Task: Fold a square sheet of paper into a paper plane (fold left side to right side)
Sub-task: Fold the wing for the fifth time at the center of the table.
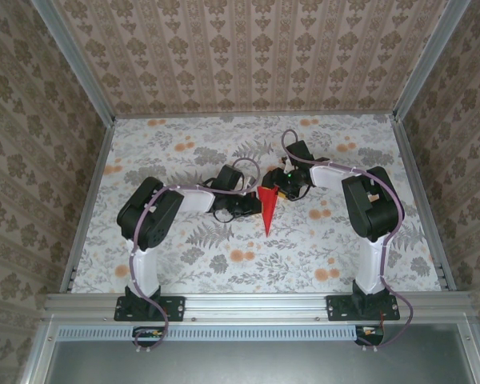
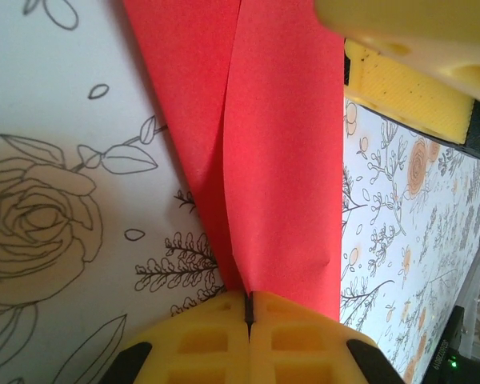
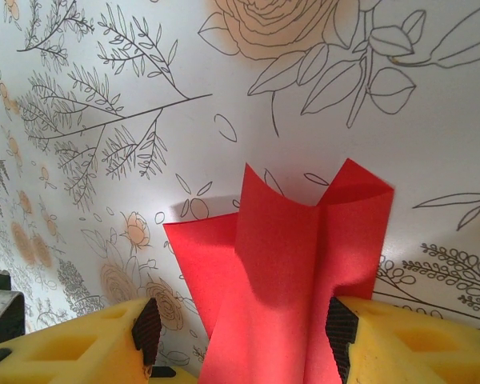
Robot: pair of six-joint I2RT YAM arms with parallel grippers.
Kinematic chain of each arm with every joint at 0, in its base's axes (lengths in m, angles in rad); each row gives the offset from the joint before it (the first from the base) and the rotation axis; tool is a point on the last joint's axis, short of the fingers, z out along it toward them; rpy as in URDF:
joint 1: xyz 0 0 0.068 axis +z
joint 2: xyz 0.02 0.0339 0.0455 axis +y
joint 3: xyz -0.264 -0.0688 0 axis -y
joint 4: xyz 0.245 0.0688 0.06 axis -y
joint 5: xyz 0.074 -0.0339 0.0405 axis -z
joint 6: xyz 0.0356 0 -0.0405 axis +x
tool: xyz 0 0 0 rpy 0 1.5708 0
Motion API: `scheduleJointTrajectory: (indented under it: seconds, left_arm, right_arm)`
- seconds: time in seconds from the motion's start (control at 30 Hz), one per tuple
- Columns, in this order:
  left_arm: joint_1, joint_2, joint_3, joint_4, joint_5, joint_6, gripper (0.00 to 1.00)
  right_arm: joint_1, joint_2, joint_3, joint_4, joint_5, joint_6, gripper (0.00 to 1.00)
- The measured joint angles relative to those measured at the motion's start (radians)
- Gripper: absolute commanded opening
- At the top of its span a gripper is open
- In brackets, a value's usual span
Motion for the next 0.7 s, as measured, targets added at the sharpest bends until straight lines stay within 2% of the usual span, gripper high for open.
scheduleJointTrajectory:
  seconds: [0.7]
  left_arm:
    - [0.000,0.000,0.014,-0.021,-0.011,0.049,0.00]
  right_arm:
    - [0.002,0.003,0.006,-0.004,0.000,-0.003,0.62]
